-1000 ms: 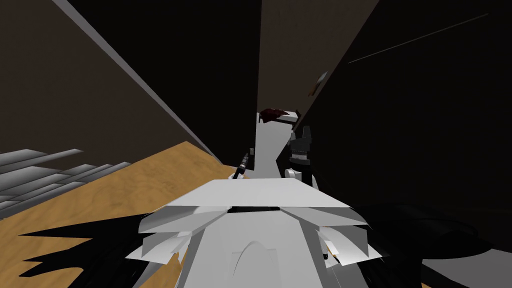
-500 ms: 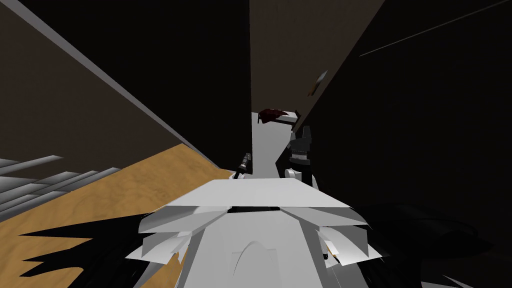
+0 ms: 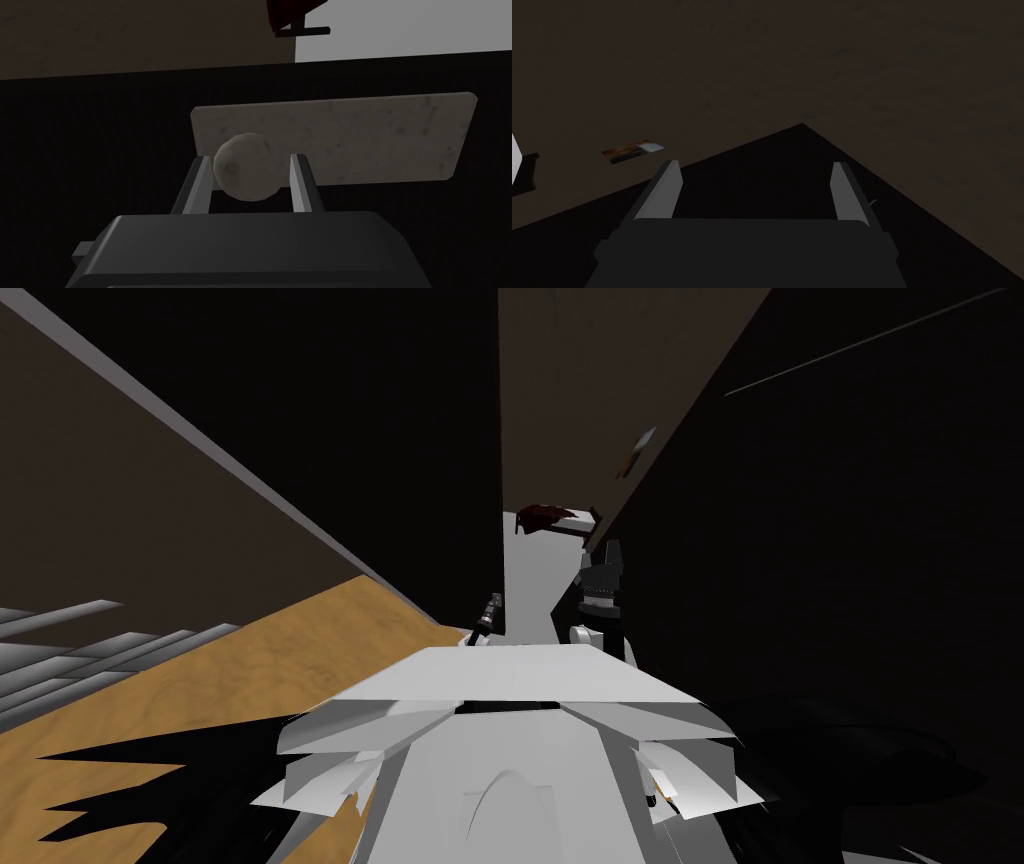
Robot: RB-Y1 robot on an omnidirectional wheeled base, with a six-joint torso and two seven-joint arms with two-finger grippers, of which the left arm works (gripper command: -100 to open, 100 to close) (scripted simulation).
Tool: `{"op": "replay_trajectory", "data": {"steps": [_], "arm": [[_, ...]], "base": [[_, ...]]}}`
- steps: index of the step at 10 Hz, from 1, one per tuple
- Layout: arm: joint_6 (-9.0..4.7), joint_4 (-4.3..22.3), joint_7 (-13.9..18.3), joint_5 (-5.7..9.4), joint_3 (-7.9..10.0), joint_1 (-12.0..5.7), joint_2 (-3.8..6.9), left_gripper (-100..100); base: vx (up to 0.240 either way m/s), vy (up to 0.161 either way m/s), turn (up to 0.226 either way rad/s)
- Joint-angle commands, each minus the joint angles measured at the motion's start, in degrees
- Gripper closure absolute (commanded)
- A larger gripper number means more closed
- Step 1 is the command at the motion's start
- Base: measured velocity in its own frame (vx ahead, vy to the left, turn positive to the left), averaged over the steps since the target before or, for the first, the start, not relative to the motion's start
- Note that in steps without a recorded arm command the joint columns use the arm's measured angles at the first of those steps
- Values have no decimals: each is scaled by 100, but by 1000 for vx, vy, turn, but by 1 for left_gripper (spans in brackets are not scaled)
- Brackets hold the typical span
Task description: Push the door open
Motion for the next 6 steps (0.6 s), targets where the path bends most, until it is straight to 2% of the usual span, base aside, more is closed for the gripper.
{"op": "replay_trajectory", "data": {"steps": [1,2,3,6], "arm": [[-9,-3,4,3,4,1,3,100],[-9,-3,4,3,4,1,3,100],[-6,15,-40,33,84,4,68,100],[-24,32,-113,89,230,-4,152,100]], "base": [[-7,0,2],[0,0,0],[88,-43,25],[161,-71,49]]}}
